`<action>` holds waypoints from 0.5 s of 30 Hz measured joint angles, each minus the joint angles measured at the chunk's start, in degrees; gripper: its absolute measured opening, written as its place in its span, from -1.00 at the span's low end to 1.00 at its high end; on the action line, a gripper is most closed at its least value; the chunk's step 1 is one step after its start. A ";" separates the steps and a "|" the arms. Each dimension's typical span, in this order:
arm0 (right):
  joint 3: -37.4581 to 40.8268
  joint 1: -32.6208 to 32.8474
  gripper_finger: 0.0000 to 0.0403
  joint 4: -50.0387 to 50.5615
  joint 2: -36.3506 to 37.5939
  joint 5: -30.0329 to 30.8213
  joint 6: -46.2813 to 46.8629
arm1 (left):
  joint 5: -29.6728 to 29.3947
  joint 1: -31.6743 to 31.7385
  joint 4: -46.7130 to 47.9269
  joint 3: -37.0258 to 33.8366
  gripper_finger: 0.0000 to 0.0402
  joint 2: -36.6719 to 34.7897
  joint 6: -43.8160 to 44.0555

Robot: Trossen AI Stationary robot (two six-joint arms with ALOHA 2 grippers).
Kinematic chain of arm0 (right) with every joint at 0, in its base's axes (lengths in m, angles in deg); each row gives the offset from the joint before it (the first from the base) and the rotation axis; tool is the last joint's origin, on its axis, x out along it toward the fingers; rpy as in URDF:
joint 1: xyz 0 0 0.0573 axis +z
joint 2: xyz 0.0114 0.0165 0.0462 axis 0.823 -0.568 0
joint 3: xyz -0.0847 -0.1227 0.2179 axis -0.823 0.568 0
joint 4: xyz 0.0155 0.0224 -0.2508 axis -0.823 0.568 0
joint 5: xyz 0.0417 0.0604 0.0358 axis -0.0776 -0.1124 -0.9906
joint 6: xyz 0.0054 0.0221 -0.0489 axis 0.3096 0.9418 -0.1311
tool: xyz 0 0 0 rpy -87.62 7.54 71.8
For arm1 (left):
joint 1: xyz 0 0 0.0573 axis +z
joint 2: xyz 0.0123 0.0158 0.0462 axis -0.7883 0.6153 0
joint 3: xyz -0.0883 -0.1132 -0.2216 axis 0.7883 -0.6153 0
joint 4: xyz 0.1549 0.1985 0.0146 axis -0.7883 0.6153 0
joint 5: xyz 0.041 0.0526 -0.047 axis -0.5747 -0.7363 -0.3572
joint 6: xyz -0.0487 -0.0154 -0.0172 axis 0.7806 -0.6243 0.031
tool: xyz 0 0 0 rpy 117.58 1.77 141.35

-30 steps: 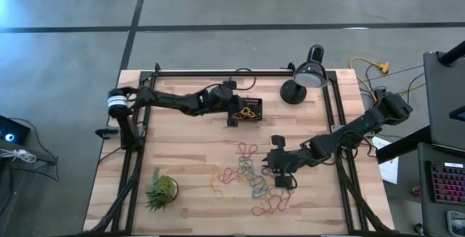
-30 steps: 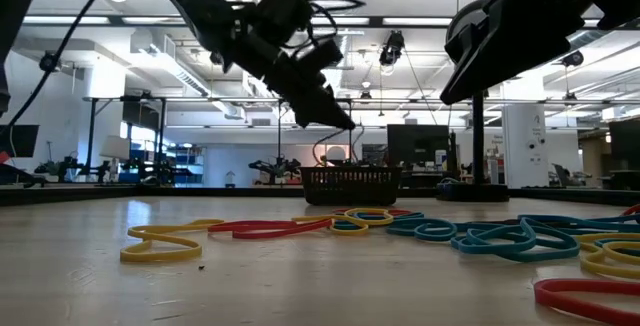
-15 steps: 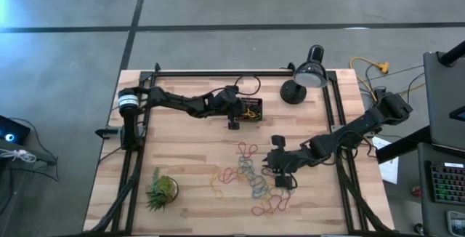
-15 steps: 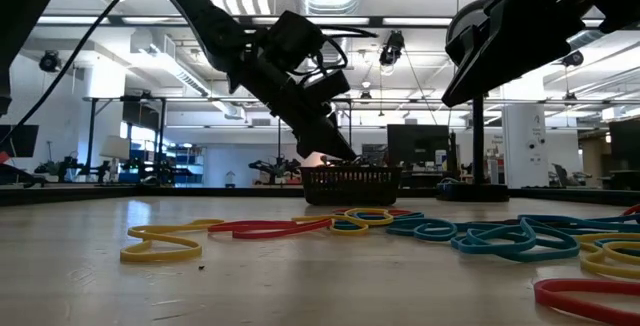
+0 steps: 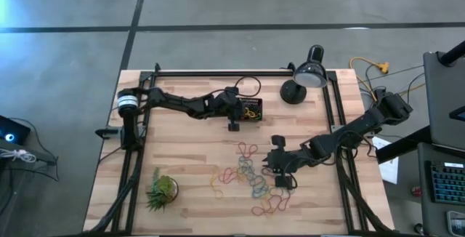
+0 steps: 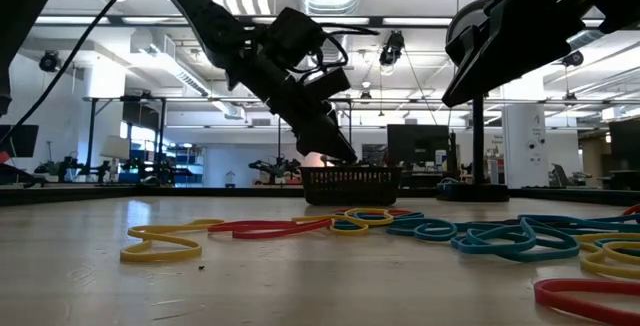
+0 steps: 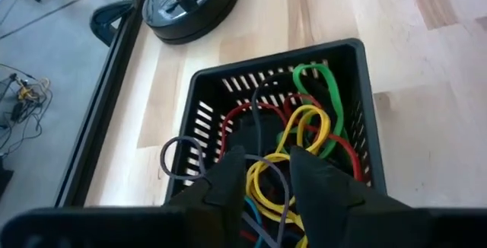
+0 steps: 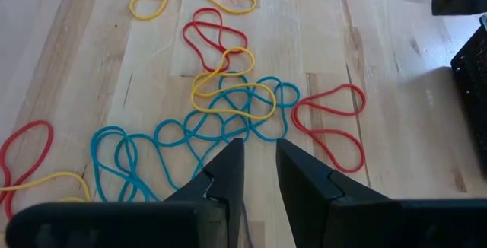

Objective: Pick and place rubber bands into bin
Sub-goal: Put the purple rubber band into the basket

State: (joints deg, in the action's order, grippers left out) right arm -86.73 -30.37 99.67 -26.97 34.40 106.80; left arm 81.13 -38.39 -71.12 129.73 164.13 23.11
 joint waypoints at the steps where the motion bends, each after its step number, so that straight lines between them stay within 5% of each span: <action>1: 0.00 -0.01 -0.64 0.00 0.00 0.00 -0.01 | -0.15 -0.31 0.18 0.00 -0.54 -0.25 0.67; 15: 4.01 0.00 -0.64 0.46 0.00 -0.24 4.22 | -2.78 -13.64 22.34 -1.07 -0.53 -9.75 12.87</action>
State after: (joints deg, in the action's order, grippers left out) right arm -82.71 -30.37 100.14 -26.97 34.16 111.02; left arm 78.35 -52.03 -48.77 128.66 154.38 35.98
